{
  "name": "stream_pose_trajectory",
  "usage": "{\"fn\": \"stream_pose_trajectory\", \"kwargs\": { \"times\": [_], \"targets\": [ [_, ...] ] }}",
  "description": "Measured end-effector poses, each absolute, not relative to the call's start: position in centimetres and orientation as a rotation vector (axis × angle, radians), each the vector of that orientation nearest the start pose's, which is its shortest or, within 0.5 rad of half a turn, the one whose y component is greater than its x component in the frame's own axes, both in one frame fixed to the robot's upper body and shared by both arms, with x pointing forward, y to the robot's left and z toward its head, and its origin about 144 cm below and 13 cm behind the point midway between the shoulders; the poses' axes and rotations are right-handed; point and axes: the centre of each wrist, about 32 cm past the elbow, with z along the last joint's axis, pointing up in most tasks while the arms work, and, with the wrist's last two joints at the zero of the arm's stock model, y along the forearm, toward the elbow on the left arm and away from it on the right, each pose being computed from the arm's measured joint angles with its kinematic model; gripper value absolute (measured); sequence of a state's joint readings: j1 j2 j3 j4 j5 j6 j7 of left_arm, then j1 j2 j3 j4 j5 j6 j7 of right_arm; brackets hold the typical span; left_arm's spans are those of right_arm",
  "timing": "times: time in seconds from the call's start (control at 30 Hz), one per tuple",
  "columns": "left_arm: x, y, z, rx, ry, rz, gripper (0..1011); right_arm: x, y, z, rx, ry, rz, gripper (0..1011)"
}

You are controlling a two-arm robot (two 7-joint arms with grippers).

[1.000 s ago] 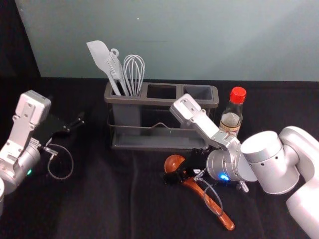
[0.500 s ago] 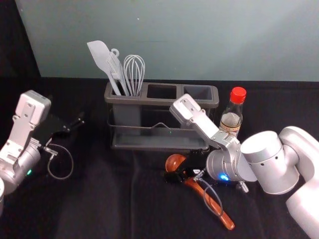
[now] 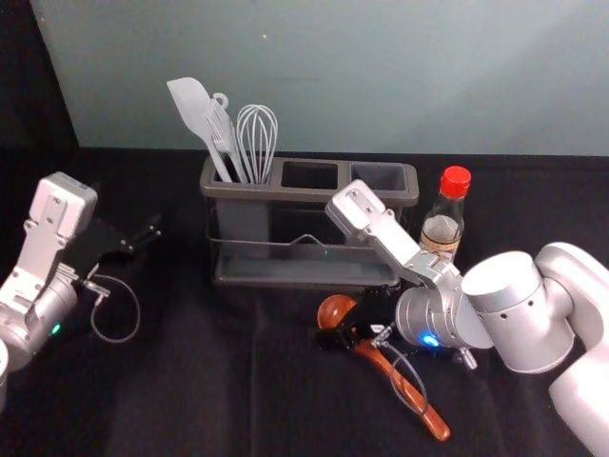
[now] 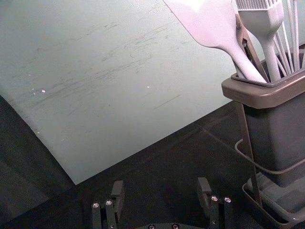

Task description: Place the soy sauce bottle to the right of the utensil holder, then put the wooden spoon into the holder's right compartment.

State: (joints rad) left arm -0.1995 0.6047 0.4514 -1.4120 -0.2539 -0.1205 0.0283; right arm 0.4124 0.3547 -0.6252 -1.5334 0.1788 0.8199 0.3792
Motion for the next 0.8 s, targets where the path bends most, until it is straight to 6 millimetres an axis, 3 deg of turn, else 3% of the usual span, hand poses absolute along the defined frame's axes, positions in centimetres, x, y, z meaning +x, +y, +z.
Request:
{"fn": "stream_pose_trajectory", "kwargs": {
  "times": [0.6,0.8],
  "targets": [
    [48.9,31.0,114.0,0.305,-0.285,1.248,1005,50.1,-16.8,123.1,-0.669,0.142,-0.766,841],
    [48.9,31.0,114.0,0.305,-0.285,1.248,1005,48.8,-17.7,124.7,-0.578,0.075,-0.778,841]
  ]
}}
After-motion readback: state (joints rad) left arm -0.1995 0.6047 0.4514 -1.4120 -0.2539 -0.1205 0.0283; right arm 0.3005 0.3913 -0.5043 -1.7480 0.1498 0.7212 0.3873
